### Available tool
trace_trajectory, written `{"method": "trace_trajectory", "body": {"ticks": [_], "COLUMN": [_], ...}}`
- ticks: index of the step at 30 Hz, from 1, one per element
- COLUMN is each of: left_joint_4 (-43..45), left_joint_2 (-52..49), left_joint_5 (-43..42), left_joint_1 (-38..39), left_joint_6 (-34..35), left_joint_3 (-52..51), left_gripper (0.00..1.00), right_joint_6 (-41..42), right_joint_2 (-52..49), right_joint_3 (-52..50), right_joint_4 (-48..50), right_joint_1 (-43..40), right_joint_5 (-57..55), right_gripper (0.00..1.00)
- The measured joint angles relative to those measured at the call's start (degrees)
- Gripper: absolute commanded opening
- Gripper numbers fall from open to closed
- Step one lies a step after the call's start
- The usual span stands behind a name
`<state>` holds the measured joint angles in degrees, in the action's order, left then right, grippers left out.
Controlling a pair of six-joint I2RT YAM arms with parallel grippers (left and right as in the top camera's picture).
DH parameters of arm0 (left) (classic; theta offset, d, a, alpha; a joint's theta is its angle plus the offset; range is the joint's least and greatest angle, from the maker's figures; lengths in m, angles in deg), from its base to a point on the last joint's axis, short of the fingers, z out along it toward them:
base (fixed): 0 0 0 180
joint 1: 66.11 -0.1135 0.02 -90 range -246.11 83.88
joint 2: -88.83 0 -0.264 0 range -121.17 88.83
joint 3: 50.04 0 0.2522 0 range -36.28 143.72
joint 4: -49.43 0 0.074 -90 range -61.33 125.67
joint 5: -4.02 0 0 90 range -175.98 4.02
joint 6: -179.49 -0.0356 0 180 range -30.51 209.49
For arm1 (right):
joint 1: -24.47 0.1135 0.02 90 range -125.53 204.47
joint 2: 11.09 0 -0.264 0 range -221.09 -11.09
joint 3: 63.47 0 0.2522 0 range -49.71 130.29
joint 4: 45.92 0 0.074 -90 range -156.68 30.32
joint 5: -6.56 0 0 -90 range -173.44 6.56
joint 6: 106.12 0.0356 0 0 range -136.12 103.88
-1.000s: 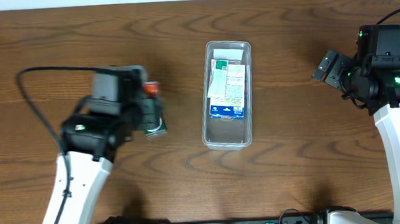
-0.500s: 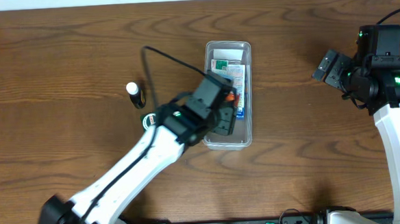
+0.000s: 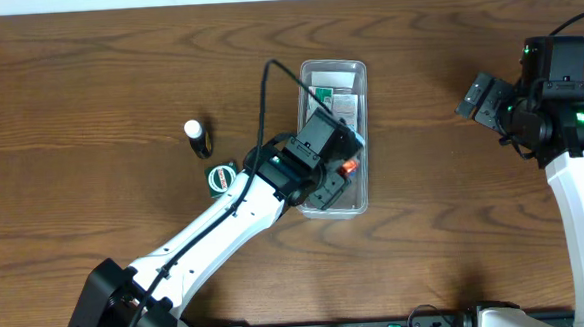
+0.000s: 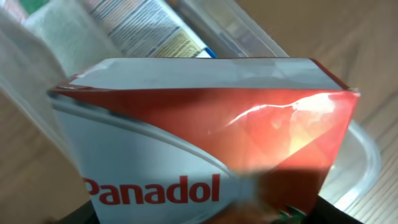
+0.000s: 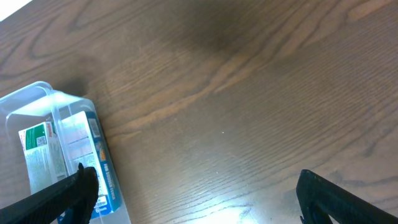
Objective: Pack container
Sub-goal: 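Carry the red Panadol box into the container with left gripper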
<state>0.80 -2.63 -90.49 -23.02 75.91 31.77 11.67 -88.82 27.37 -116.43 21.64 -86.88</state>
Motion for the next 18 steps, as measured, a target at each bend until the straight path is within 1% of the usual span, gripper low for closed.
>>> {"method": "trace_trajectory", "body": {"ticks": [3, 7, 11, 14, 18], "left_joint_4": [-0.39, -0.79, -1.14, -2.51, -3.34], "left_joint_2": [0.0, 0.0, 0.0, 0.0, -0.66], "left_joint_5": [-0.92, -2.45, -3.06, -3.08, -3.06], "left_joint_1": [0.0, 0.0, 0.0, 0.0, 0.0], "left_joint_6": [-9.31, -19.39, -27.02, -32.04, -37.53], "left_joint_3": [0.0, 0.0, 0.0, 0.0, 0.0], "left_gripper": [0.7, 0.7, 0.69, 0.66, 0.7], "right_joint_6": [0.0, 0.0, 0.0, 0.0, 0.0], "right_joint_2": [0.0, 0.0, 0.0, 0.0, 0.0], "right_joint_3": [0.0, 0.0, 0.0, 0.0, 0.0], "right_joint_4": [0.0, -0.02, -0.02, 0.0, 0.0], "right_joint_1": [0.0, 0.0, 0.0, 0.0, 0.0], "right_joint_5": [0.0, 0.0, 0.0, 0.0, 0.0], "right_gripper": [0.99, 0.99, 0.99, 0.99, 0.99]}}
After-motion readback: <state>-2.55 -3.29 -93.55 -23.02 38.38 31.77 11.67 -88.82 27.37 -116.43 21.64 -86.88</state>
